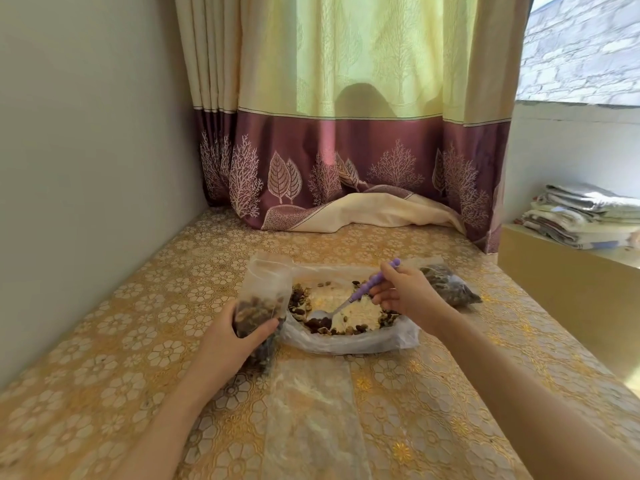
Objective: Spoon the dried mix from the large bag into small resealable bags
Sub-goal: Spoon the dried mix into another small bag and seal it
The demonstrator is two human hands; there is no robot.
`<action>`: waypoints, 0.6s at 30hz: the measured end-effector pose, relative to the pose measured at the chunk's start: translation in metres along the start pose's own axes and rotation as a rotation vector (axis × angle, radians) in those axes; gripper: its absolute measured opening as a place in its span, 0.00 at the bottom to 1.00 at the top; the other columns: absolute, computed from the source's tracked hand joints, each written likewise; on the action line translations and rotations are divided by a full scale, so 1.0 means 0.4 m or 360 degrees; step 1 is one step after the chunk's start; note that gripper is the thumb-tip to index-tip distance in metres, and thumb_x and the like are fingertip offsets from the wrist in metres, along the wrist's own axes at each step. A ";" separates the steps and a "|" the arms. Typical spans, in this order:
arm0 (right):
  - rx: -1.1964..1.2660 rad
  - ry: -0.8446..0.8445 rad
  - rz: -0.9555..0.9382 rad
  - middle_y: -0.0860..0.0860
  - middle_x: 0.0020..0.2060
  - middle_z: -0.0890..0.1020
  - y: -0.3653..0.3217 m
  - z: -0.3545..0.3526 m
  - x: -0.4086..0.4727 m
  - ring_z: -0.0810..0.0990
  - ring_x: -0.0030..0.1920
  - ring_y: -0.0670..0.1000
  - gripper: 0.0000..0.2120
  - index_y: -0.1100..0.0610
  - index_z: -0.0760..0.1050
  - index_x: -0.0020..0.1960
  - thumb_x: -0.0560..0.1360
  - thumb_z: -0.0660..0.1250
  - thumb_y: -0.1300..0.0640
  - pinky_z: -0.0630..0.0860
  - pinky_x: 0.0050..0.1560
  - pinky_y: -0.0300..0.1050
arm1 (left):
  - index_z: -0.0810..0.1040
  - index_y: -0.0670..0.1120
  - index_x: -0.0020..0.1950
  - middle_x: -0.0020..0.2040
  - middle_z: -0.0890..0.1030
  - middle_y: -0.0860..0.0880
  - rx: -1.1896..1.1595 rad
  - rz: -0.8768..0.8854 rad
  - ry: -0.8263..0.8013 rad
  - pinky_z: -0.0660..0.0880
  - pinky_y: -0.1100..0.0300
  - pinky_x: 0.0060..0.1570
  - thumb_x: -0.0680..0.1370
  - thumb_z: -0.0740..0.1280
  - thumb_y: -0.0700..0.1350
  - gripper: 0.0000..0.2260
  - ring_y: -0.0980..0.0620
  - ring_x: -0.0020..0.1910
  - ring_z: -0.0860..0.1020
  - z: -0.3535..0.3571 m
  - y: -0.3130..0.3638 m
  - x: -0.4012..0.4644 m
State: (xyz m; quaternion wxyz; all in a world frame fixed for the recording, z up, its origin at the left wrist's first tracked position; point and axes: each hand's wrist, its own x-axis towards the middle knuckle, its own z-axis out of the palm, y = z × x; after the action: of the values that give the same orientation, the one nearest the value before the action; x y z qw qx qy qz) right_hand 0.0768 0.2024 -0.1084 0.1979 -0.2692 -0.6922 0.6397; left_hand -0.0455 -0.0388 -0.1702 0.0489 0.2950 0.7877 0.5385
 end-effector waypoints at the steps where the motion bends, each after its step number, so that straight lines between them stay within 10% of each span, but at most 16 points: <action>1: 0.0017 -0.0012 0.0023 0.55 0.28 0.81 0.002 0.001 0.000 0.77 0.27 0.49 0.18 0.62 0.74 0.38 0.82 0.56 0.55 0.72 0.29 0.39 | 0.69 0.63 0.49 0.48 0.76 0.63 -0.0004 0.0000 0.0000 0.68 0.69 0.39 0.61 0.68 0.66 0.20 0.67 0.47 0.73 0.000 0.000 0.001; 18: 0.0303 0.0296 0.0235 0.55 0.23 0.81 -0.001 -0.006 0.007 0.77 0.21 0.46 0.17 0.62 0.73 0.37 0.82 0.56 0.58 0.74 0.23 0.35 | 0.71 0.56 0.56 0.50 0.77 0.60 0.0014 -0.0003 0.0004 0.68 0.69 0.39 0.60 0.68 0.65 0.27 0.66 0.48 0.73 0.004 -0.001 0.002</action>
State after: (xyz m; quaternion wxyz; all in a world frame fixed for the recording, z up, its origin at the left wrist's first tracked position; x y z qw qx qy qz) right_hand 0.0762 0.2060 -0.1078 0.2382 -0.3574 -0.5856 0.6875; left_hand -0.0457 -0.0374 -0.1712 0.0469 0.2938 0.7905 0.5353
